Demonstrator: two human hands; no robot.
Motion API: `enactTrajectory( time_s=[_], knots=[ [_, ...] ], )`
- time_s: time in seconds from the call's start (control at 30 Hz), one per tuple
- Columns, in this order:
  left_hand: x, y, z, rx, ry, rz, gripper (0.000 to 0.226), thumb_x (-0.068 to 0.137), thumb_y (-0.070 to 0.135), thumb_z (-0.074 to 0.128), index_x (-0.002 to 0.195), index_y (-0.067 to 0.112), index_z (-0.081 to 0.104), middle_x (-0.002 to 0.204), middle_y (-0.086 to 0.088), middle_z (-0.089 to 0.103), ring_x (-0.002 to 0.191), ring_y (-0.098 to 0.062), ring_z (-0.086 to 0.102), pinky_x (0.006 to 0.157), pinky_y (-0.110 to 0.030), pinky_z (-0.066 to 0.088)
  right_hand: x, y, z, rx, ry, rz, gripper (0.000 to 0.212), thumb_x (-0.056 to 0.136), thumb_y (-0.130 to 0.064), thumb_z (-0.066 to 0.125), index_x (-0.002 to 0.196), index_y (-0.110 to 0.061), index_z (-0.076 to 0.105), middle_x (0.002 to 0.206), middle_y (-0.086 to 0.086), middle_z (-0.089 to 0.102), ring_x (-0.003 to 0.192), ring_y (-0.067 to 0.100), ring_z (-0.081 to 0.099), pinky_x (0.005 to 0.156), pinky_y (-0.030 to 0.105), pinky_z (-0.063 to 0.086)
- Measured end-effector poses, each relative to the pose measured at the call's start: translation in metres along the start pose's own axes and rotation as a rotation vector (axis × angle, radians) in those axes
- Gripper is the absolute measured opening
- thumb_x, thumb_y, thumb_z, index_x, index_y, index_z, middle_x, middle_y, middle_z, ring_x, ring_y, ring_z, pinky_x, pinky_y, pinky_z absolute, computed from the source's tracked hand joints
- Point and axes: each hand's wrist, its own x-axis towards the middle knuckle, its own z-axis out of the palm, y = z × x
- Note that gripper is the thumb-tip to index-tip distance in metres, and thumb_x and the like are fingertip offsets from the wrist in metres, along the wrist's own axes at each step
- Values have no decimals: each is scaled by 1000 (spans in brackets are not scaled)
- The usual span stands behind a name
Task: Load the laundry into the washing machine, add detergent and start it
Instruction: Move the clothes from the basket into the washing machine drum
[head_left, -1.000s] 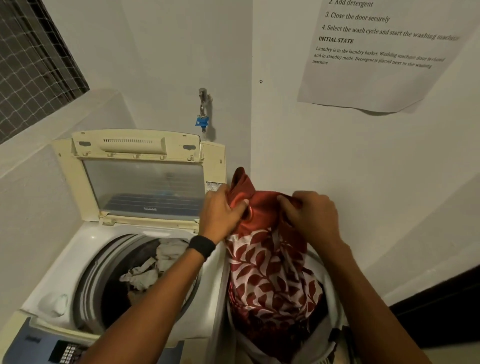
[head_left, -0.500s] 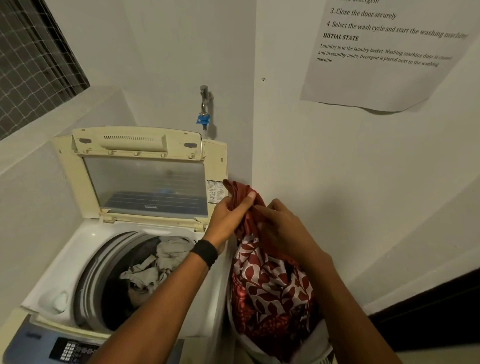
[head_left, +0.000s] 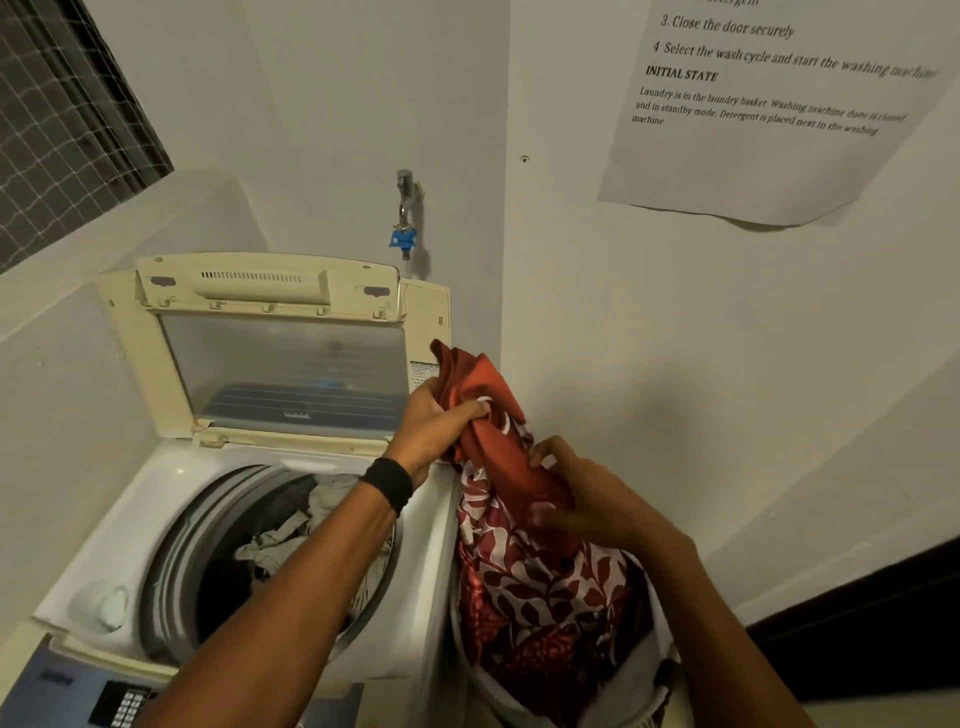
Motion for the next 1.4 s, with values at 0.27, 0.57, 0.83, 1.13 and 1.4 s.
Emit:
enactTrajectory(
  time_s=[0.27, 0.57, 0.83, 1.13, 1.4],
  knots=[
    [4, 5, -14, 300, -8, 120, 56, 82, 15, 83, 130, 18, 54, 120, -4, 69, 109, -22, 68, 99, -48, 57, -21, -27, -45, -175, -94, -196, 27, 99, -29, 63, 126, -32, 67, 123, -14, 70, 110, 4, 65, 99, 27, 54],
    [-13, 0, 0, 192, -257, 41, 63, 82, 56, 78, 134, 26, 60, 117, 0, 76, 110, -18, 72, 101, -50, 56, 29, -45, -53, -364, 270, -155, 16, 97, -44, 63, 97, -28, 64, 83, -20, 60, 78, 7, 59, 69, 23, 44],
    [-11, 6, 4, 258, -216, 23, 53, 77, 23, 89, 123, 22, 63, 110, -1, 76, 101, -18, 75, 91, -40, 61, 39, -49, -39, -502, 340, -119, 18, 100, -45, 57, 100, -27, 58, 86, -12, 59, 77, 12, 59, 67, 25, 44],
    [-1, 1, -6, 241, -8, 77, 44, 78, 11, 83, 116, 14, 63, 103, -1, 77, 95, -13, 74, 91, -34, 60, 11, -7, -80, -244, 119, 119, 27, 87, -49, 74, 79, -26, 62, 75, -8, 69, 71, 15, 68, 65, 32, 55],
    [-13, -3, 32, 194, 11, 112, 54, 75, 37, 86, 121, 28, 57, 114, 0, 73, 102, -17, 72, 92, -41, 61, 17, -45, -23, 131, 614, 56, 36, 91, -53, 68, 83, -19, 59, 72, -5, 63, 66, 11, 60, 64, 35, 53]
  ],
)
